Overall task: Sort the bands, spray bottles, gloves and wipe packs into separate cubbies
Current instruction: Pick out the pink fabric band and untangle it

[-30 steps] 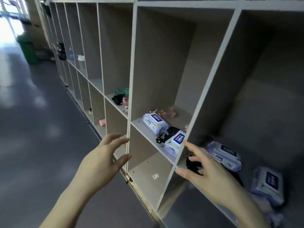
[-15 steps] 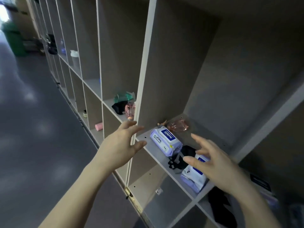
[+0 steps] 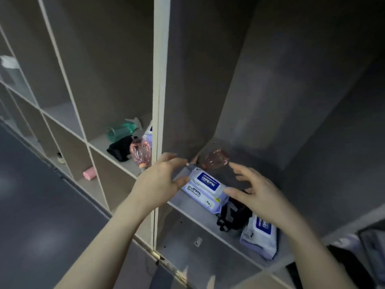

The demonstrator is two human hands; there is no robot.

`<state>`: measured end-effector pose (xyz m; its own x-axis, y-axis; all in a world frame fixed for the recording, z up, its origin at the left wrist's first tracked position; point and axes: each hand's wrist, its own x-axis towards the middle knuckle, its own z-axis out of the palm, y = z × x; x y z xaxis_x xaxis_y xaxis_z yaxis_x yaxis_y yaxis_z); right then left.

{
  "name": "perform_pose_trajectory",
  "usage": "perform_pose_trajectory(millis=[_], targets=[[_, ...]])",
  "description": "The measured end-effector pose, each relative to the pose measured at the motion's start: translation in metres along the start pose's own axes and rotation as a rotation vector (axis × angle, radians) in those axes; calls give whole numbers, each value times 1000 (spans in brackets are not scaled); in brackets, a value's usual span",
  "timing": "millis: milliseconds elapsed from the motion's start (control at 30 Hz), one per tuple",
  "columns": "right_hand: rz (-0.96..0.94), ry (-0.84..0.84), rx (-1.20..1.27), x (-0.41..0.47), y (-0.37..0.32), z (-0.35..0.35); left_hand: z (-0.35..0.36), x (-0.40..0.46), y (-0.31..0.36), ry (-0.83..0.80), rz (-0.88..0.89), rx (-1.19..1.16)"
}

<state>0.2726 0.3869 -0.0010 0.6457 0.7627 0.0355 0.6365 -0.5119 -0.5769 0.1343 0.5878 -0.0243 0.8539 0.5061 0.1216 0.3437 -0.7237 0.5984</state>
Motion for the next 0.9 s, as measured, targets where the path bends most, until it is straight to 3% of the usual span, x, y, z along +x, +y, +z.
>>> perform_pose_trajectory(millis=[233,500,633,800,900], targets=[[40,64,-157,63,19,27,30,71,-25,-202,39,-28],[161,-99,-251,136,50,49,79,118,-62,-321,-56,-73],[267,-161,-125,172,78,72,115,140,-62,-460,-95,-173],[374,-469,-31,181,118,112,146,160,-71,-515,-7,-45],[408,-434,140,173,134,127,153,166,-78,-525,21,-77]])
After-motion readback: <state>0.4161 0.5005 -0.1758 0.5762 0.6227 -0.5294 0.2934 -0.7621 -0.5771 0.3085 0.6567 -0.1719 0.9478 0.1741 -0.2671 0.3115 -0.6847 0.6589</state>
